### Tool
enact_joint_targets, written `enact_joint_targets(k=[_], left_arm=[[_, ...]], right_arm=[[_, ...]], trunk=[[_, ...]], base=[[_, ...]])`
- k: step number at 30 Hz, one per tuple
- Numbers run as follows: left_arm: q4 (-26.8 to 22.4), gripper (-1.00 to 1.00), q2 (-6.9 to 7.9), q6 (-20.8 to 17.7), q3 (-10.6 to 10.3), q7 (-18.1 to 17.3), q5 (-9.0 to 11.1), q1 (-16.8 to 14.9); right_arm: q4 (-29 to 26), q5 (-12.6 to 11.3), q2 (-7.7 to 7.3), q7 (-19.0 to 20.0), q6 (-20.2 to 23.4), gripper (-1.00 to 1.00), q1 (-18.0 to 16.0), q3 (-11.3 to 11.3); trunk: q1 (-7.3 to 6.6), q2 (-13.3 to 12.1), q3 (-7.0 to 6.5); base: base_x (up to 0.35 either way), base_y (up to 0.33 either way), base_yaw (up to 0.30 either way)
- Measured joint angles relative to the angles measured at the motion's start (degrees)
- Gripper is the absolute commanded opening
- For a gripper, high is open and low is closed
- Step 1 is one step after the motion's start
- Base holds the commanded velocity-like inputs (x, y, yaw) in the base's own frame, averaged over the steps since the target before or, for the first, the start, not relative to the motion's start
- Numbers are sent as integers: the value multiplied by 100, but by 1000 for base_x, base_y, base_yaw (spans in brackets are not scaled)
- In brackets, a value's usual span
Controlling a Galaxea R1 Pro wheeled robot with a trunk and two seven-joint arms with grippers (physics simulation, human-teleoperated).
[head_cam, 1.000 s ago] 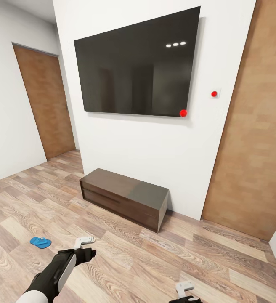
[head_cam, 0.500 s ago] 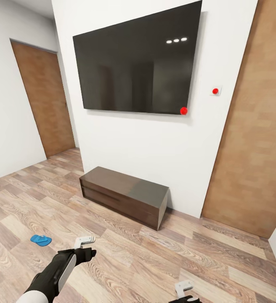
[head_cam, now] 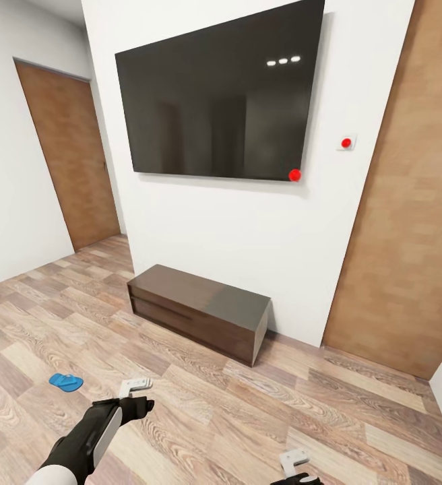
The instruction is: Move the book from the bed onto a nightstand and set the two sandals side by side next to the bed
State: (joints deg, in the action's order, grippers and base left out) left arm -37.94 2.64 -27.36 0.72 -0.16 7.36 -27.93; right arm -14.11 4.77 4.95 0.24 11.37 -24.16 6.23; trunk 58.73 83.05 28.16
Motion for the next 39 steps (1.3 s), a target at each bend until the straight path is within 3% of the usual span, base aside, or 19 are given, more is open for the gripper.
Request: enact_joint_targets(k=[39], left_arm=[[2,100,0,16,-8,0,0,0]], right_arm=[[0,0,-1,0,0,100,0,1]], trunk=[[0,0,5]], base=[[39,0,0]])
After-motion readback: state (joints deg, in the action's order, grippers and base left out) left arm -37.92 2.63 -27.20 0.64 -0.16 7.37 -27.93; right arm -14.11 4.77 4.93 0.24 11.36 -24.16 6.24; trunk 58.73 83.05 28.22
